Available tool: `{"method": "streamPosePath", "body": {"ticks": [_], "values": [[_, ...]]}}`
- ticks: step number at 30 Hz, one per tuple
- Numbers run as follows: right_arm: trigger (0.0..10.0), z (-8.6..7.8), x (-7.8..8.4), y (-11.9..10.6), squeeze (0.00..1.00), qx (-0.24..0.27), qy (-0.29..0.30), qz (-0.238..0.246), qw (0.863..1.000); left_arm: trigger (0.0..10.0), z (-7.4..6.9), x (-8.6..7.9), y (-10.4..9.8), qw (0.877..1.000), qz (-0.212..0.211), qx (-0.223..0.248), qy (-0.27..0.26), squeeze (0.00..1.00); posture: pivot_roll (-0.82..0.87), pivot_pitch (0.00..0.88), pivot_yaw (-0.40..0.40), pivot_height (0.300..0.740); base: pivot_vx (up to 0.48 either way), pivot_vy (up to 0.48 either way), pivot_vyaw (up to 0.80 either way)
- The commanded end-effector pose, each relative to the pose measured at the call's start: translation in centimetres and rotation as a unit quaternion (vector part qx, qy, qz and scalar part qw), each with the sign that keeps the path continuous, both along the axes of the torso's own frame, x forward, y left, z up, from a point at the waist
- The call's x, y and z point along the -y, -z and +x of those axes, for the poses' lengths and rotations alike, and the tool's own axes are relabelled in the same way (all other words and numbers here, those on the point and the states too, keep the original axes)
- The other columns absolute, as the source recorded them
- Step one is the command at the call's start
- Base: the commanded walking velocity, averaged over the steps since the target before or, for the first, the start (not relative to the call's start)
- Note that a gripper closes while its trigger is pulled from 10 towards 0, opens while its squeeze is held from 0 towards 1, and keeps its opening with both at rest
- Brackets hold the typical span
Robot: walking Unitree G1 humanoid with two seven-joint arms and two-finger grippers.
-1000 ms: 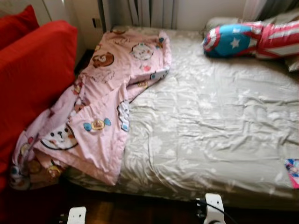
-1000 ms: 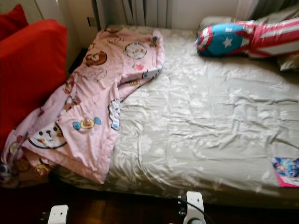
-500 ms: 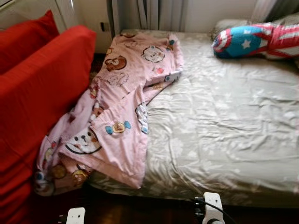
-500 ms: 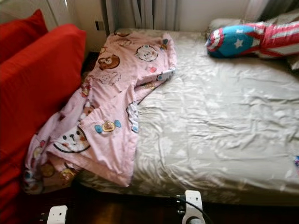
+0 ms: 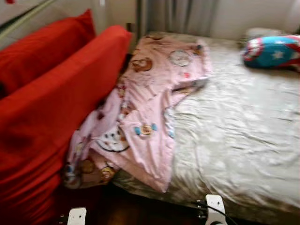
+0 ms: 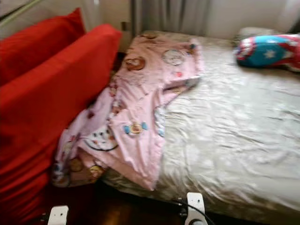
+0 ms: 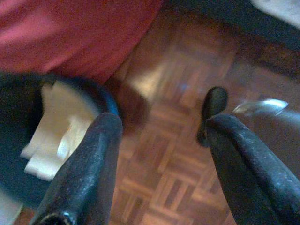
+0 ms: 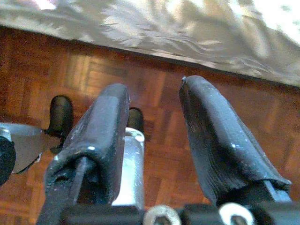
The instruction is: Clean up the room
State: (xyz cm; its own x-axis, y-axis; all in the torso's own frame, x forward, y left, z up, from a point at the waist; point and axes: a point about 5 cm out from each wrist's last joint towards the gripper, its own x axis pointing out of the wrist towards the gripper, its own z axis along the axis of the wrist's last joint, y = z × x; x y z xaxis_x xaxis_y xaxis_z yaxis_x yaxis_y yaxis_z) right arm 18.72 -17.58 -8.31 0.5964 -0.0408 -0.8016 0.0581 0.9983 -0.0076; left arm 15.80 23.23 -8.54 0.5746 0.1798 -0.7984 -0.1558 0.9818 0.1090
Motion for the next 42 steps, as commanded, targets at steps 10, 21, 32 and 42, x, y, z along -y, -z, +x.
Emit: {"method": "streamPosePath", "body": {"ticks": [10,21,32,42], "values": [[10.0,-1.00,-0.19,0.51,0.00,-0.016,0.000,0.003,1.000,10.0,-0.78,0.03,0.37,1.000,0.000,-0.019,0.004,0.00,0.02,0.140,-0.018,0.740,0.000,0.000,0.80],[10.0,-0.81,-0.14,0.41,0.00,-0.011,0.011,0.009,1.000,10.0,-0.70,0.02,0.33,1.000,-0.003,-0.017,0.004,0.00,0.02,0.146,-0.017,0.740,0.000,0.000,0.29],[10.0,-0.48,-0.10,0.23,0.00,-0.003,-0.001,0.001,1.000,10.0,-0.67,0.20,0.34,1.000,-0.009,-0.012,0.000,0.00,0.02,0.149,-0.023,0.740,0.000,0.000,0.44],[10.0,-0.44,-0.08,0.20,0.00,-0.001,0.007,0.007,1.000,10.0,-0.63,0.17,0.32,1.000,-0.008,-0.010,-0.001,0.00,0.02,0.151,-0.024,0.740,0.000,0.000,0.37]]}}
